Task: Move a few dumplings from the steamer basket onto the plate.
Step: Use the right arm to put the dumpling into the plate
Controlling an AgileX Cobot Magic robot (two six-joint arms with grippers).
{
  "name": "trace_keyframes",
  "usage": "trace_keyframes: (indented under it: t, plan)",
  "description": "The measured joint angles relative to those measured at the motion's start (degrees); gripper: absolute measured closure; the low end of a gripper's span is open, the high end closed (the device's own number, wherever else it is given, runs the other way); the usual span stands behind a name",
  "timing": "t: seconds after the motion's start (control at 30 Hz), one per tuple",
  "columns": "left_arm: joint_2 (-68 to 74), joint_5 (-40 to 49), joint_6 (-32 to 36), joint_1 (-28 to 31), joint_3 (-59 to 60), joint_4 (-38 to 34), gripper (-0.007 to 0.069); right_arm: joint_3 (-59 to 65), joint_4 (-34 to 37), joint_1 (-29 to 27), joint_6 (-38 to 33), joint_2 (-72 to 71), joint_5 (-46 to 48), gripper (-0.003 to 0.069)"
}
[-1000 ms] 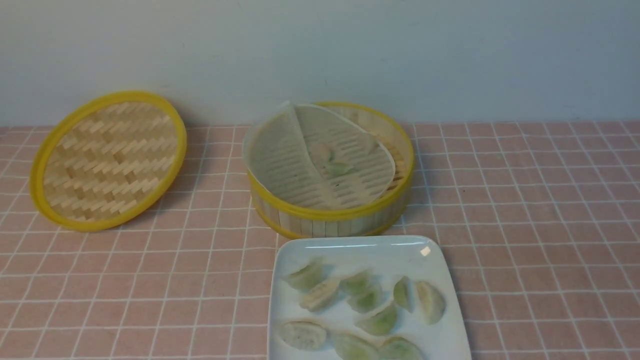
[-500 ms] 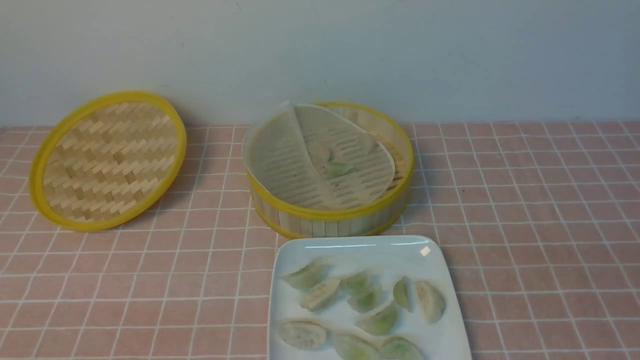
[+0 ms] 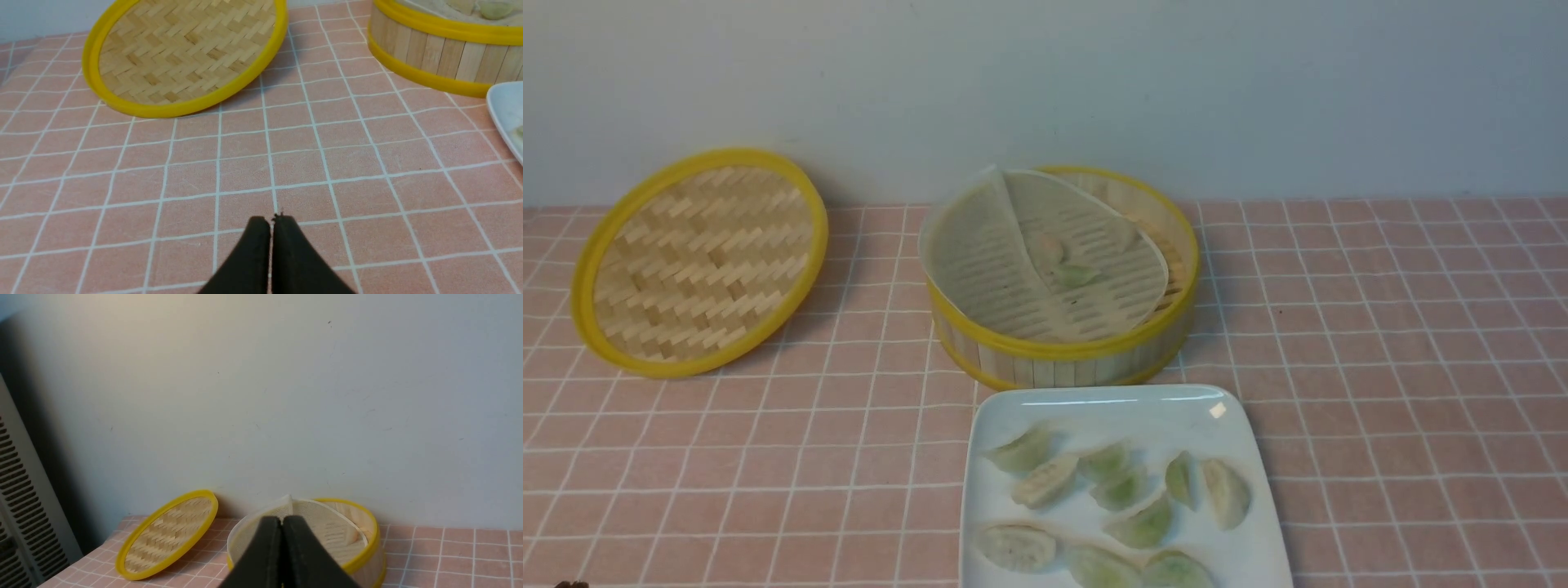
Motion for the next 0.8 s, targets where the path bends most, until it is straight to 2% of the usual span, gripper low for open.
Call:
trace_keyframes:
  t: [0.5,0.6,0.7,0.73,0.77,0.8]
  plan:
    - [0.0,0.0,0.0,0.0,0.0,0.0,0.0631,0.1,0.0,0.0,-0.2,0.0,0.0,0.0673]
    - [0.0,0.0,0.0,0.0,0.0,0.0,0.0631,0.6,1.9,0.0,-4.7,0.0,-0.2,0.0673]
    - [0.0,0.0,0.0,0.0,0.0,0.0,0.0631,1.4,8.6,0.0,-13.6,0.0,-1.4,0.0673]
    - [0.0,0.0,0.0,0.0,0.0,0.0,0.0631,1.4,9.1,0.0,-14.2,0.0,-1.7,0.0673]
    - [0.0,0.0,0.0,0.0,0.0,0.0,0.0631,2.0,12.6,0.0,-18.7,0.0,-2.8,0.0673]
    - [0.0,0.0,0.0,0.0,0.0,0.0,0.0631,2.3,13.5,0.0,-19.5,0.0,-3.5,0.0673]
